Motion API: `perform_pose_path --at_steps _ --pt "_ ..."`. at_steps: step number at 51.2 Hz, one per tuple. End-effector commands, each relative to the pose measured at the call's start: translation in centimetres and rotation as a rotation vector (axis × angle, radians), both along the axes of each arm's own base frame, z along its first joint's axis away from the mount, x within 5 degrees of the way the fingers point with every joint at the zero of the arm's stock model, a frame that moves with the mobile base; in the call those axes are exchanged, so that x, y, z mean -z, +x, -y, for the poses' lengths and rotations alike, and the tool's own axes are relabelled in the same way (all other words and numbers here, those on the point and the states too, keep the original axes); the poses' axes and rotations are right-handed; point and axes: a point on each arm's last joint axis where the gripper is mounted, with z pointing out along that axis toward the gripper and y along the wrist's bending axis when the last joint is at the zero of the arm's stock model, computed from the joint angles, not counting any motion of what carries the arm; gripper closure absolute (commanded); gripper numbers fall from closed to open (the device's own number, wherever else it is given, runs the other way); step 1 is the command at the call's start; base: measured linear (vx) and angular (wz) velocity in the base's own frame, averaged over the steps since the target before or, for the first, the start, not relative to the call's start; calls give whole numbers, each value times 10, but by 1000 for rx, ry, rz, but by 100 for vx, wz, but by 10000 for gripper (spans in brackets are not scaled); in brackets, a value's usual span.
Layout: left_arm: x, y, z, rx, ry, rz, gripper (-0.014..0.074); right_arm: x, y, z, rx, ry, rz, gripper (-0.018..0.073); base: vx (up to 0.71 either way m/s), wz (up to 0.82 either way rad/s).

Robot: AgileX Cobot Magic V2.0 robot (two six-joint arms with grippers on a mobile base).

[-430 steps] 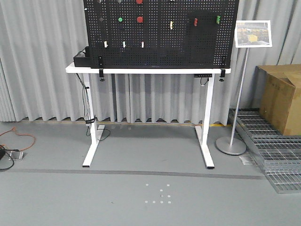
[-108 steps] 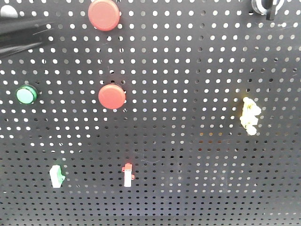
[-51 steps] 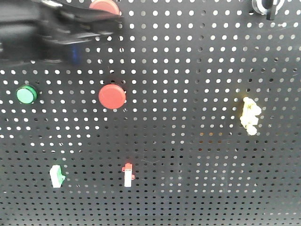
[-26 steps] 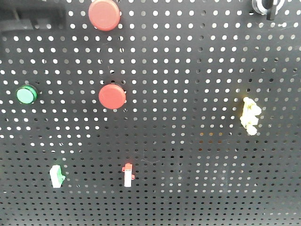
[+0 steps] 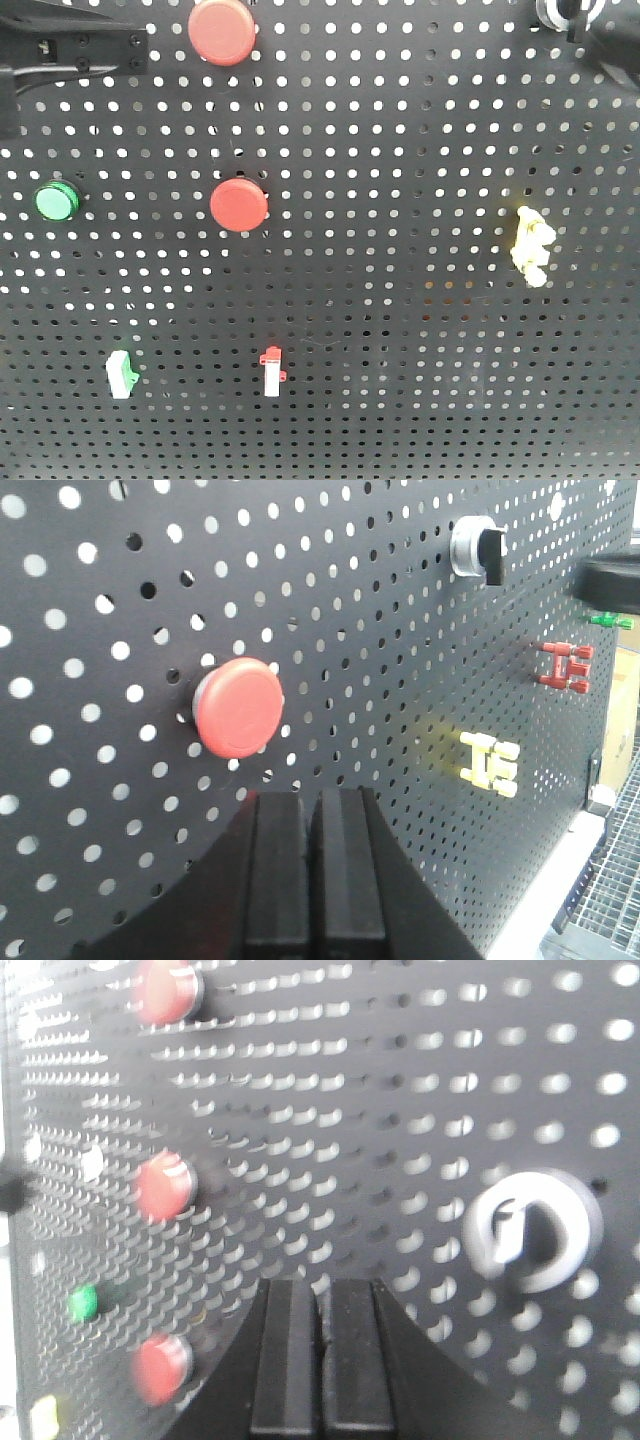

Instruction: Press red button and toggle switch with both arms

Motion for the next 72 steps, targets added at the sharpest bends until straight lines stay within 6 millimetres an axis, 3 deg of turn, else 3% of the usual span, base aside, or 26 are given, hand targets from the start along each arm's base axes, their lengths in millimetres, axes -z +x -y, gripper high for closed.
perform_pose_path --at_steps 1,18,44,72 --pt "-16 -7 -6 -22 -96 62 595 -13 5 2 11 36 18 562 0 0" --pt "-16 -7 -5 -22 -103 54 595 -1 31 -2 -39 75 -56 562 0 0" --pt "-11 2 -1 -23 -101 23 595 -8 28 -3 -91 161 -30 562 0 0" --pt "-9 3 0 -19 -83 14 595 -6 40 5 31 166 -10 562 0 0"
